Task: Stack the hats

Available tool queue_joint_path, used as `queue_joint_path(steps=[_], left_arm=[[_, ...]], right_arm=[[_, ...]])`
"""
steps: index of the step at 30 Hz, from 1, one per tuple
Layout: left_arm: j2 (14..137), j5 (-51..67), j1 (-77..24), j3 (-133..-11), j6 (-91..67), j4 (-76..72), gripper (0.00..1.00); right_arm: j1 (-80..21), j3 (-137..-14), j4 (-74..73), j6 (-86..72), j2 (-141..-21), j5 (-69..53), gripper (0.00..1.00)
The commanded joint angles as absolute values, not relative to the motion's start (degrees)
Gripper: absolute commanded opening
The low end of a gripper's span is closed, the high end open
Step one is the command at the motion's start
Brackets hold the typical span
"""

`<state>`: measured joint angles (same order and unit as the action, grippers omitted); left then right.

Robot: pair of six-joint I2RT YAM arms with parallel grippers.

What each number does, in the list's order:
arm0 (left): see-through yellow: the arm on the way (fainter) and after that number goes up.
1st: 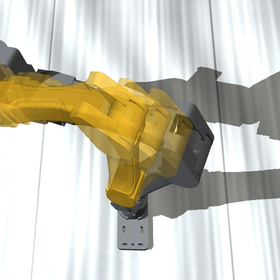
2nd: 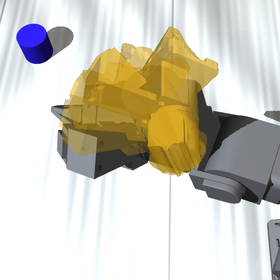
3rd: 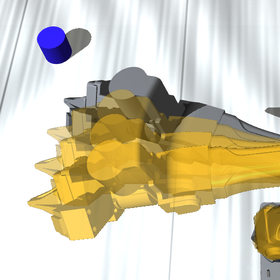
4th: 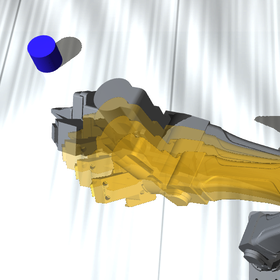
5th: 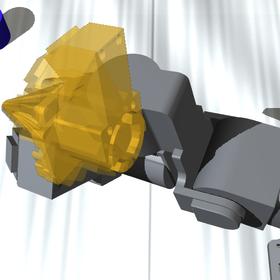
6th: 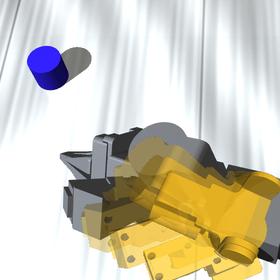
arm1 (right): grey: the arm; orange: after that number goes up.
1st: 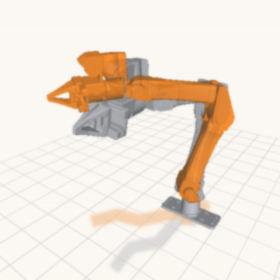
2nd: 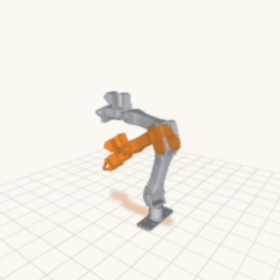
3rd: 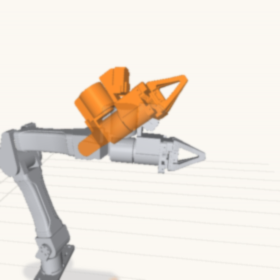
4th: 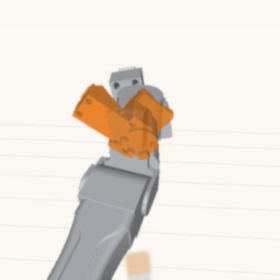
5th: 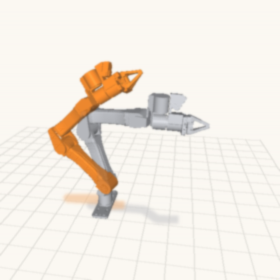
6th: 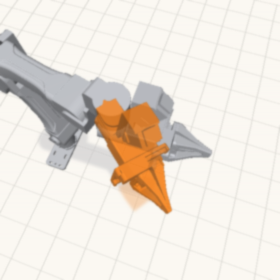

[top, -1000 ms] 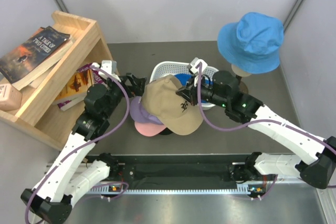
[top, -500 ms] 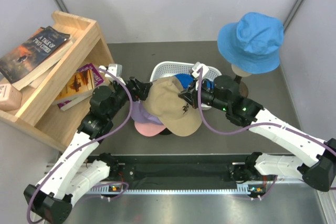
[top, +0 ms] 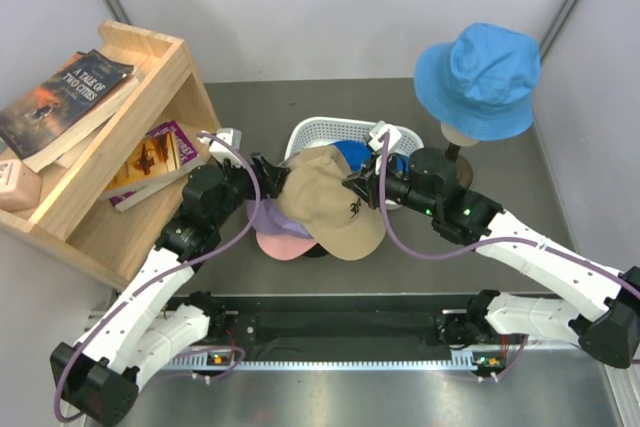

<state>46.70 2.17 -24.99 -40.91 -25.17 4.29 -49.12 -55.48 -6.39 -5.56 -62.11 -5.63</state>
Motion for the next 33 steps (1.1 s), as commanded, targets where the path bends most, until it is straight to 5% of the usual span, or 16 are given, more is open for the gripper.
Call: queue_joint_path(steps=[1, 11, 17, 20, 24, 28, 33], left_arm=[[47.6, 4.2, -24.8, -41.3, -23.7, 7.1, 0.69], [47.4, 2.9, -24.8, -40.6, -21.4, 9.3, 0.59], [49.8, 7.2, -24.8, -40.9, -20.8, 8.0, 0.42], [50.9, 7.6, -24.8, -41.2, -20.8, 8.1, 0.26], [51.5, 7.3, -24.8, -41.3, -21.0, 8.1, 0.12], [51.6, 6.2, -24.8, -41.4, -21.4, 8.5, 0.07], [51.2, 5.3, -24.8, -41.1, -21.4, 8.4, 0.03]], right_arm=[[-49.5, -55.0, -5.7, -6.1, -61.5, -3.9, 0.0], [-49.6, -55.3, -5.4, -6.3, -61.5, -3.4, 0.0], [-49.5, -55.6, -5.5, -6.5, -61.8, -3.3, 0.02], [-49.6, -55.5, -5.3, -7.3, -61.2, -3.3, 0.17], [-49.6, -55.2, -5.9, -9.7, -59.9, -1.9, 0.68], [-49.5, -52.5, -6.2, -15.3, -56.3, 1.7, 0.82], [-49.5, -41.1, 1.0, -29.1, -47.7, 3.8, 0.85]])
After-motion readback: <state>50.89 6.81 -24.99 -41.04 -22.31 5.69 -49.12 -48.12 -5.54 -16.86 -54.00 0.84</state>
